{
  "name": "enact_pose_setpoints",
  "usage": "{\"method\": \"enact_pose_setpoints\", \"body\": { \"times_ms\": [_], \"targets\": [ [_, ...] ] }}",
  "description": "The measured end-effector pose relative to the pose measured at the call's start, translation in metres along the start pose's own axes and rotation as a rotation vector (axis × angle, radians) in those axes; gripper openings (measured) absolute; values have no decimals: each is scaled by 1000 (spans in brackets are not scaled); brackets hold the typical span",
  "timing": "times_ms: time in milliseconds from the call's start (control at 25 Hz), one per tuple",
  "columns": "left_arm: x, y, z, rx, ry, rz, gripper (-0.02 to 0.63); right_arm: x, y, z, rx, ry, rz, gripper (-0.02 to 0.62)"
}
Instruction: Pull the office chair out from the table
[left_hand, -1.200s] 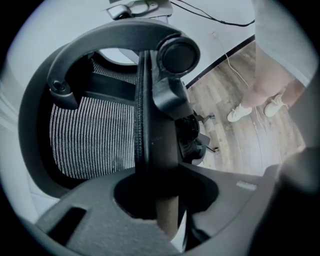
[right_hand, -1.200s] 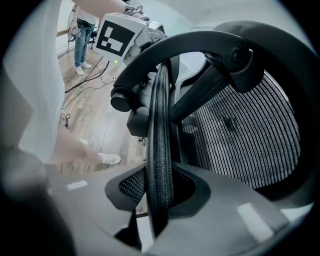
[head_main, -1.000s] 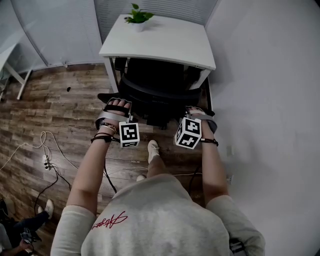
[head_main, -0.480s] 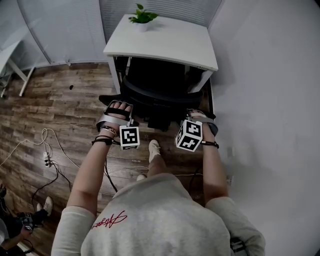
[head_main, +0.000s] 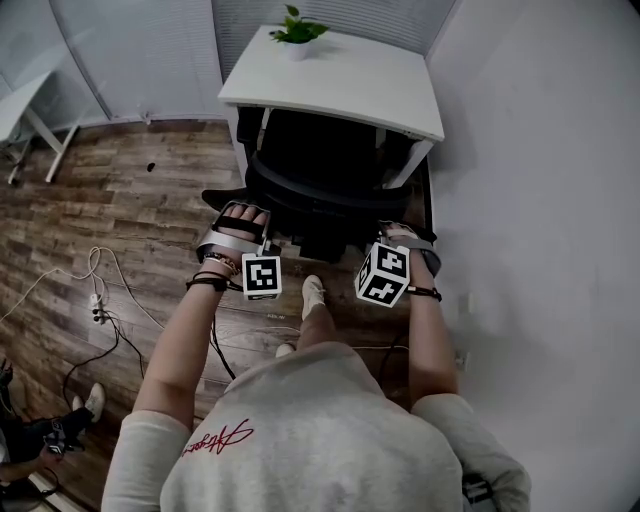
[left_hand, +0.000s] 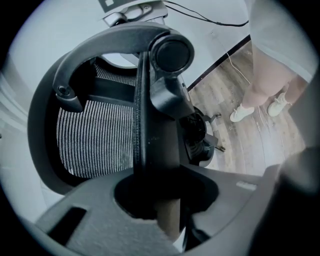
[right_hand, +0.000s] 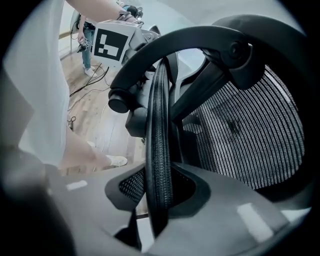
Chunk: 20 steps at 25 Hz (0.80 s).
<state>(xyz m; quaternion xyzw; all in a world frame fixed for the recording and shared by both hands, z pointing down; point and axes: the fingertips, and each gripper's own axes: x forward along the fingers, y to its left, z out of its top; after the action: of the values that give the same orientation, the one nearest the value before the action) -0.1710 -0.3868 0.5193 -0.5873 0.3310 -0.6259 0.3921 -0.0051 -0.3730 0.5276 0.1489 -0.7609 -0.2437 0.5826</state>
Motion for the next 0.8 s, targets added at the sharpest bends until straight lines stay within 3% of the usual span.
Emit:
{"method": "enact_pose_setpoints", "body": {
  "times_ms": [800],
  "targets": [
    [-16,-16,-3,-3,-18,22,86,-4,26,10,20,3,-1,101]
  ]
}}
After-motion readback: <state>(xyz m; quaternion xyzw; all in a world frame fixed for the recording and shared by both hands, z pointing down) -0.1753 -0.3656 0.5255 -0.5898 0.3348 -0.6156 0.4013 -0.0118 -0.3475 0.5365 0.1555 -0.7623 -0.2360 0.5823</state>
